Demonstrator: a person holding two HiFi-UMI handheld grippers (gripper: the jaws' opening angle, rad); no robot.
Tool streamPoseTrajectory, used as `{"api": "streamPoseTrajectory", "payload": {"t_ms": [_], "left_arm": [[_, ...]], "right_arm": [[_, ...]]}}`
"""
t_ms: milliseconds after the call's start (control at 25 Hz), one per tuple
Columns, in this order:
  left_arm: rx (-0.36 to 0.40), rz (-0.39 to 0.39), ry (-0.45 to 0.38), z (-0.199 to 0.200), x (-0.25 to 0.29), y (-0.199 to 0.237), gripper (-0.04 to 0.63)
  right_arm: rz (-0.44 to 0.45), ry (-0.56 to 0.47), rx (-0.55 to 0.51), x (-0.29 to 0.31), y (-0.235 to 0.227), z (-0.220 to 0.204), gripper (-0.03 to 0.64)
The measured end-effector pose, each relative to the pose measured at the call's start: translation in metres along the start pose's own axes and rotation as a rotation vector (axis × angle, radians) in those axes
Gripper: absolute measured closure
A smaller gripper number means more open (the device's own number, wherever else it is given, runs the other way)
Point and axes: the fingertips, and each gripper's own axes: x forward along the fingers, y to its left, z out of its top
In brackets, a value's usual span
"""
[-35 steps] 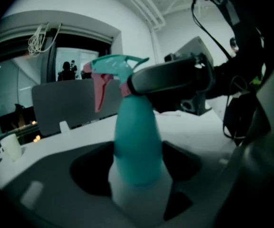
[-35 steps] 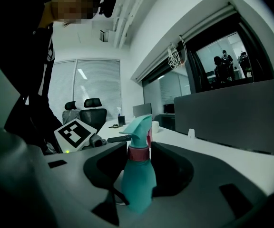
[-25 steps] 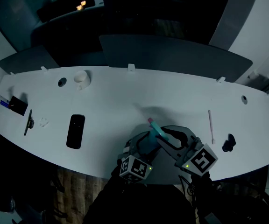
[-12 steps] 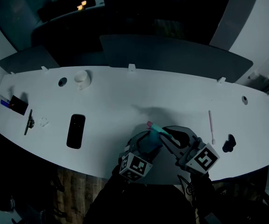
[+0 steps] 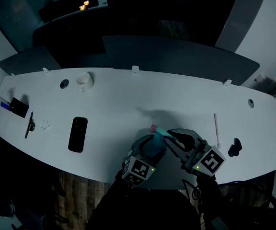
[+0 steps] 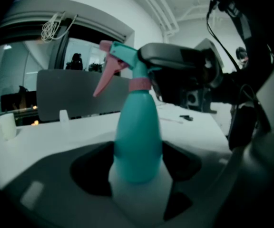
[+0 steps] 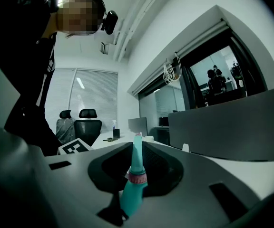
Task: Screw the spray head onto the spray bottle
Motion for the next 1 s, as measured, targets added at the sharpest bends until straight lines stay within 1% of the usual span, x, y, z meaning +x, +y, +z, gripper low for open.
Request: {"api": "streamPoseTrajectory", "payload": {"t_ms": [200, 400, 480, 600, 680, 920, 960, 1000], "left_arm": [[0.009, 0.001, 0.017, -0.001, 0.001, 0.0, 0.27], [0.018, -0.003, 0.021, -0.002, 0.001, -0.001, 0.27], [0.02, -0.002, 0.022, -0.002, 0.001, -0.001, 0.27], [0.03, -0.002, 0.032, -0.002, 0.001, -0.001, 0.27], [0.036, -0.002, 0.036, -0.003, 0.001, -0.001, 0.27], [0.042, -0.003, 0.036, -0.003, 0.002, -0.002, 0.269], [0.042, -0.002, 0.036, -0.002, 0.002, -0.002, 0.269], [0.043, -0.002, 0.036, -0.002, 0.002, -0.002, 0.268]], "right_arm": [[0.019, 0.035, -0.044, 0.004, 0.001, -0.001, 0.551], [0.03, 0.058, -0.055, 0.001, 0.006, -0.009, 0.548], [0.027, 0.073, -0.054, -0.002, 0.006, -0.013, 0.505], [0.03, 0.118, -0.032, -0.003, 0.004, -0.026, 0.488], [0.04, 0.144, -0.039, 0.0, 0.005, -0.033, 0.48], [0.015, 0.081, -0.031, 0.007, 0.0, -0.021, 0.483], [0.012, 0.076, -0.03, 0.007, 0.0, -0.019, 0.51], [0.009, 0.069, -0.026, 0.006, 0.0, -0.018, 0.513]]}}
